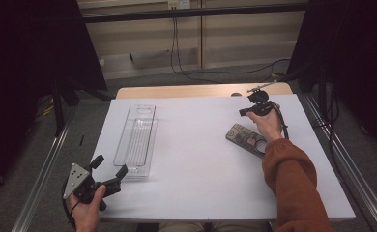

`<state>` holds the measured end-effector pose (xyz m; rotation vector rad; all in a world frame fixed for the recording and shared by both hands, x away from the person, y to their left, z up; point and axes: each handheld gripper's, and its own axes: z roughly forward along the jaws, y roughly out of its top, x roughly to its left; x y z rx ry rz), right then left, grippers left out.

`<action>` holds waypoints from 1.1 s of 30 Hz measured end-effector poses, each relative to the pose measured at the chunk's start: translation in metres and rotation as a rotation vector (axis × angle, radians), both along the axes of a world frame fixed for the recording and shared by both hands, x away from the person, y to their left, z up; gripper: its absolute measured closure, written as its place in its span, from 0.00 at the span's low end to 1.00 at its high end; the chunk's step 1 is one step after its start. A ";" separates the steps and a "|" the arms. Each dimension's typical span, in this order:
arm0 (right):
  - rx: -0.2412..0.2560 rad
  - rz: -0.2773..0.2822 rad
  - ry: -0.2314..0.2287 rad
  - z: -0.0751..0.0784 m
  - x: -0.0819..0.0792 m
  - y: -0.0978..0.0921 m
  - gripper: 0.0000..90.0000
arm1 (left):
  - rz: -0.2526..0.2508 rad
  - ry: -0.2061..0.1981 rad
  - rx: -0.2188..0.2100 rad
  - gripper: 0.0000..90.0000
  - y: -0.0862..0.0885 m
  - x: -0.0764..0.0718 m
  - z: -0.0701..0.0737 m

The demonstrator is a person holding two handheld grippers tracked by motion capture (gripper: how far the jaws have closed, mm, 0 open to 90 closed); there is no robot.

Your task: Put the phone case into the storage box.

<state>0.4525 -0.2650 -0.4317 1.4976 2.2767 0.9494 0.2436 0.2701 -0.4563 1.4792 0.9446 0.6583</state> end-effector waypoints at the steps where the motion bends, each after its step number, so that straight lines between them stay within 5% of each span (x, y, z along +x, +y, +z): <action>1: 0.000 0.000 0.000 0.000 0.000 0.000 1.00 | 0.000 -0.001 0.000 0.03 0.000 0.000 0.000; 6: -0.044 -0.039 0.029 -0.019 0.007 0.002 1.00 | -0.004 -0.001 0.006 0.03 -0.002 0.000 0.001; 17: -0.091 -0.026 0.064 -0.034 0.010 0.012 1.00 | -0.008 -0.005 0.011 0.03 -0.001 -0.001 0.000; 33: -0.121 -0.001 0.068 -0.040 0.006 0.022 1.00 | -0.011 -0.002 0.014 0.03 -0.002 -0.001 0.000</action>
